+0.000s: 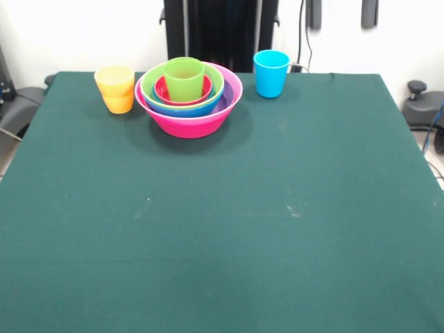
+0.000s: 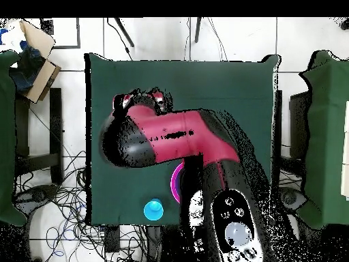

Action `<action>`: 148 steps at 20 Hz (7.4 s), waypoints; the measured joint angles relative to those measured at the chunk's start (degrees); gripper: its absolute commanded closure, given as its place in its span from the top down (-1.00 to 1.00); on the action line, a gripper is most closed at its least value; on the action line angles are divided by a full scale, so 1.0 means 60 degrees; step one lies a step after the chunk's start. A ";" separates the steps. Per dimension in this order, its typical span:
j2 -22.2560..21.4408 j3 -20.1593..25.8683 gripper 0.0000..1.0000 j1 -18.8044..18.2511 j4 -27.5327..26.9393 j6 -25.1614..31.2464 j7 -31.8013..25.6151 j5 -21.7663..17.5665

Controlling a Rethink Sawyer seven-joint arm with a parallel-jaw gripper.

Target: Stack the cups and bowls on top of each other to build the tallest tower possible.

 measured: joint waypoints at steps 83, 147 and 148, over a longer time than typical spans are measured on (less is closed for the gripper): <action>-0.1463 -0.3954 1.00 0.0043 0.5773 -0.4978 0.0000 -0.0465; -0.0634 -0.3197 1.00 0.0357 0.5550 -0.3950 0.0000 -0.1541; -0.0430 -0.3213 1.00 0.0316 0.5291 -0.3881 0.0000 -0.1541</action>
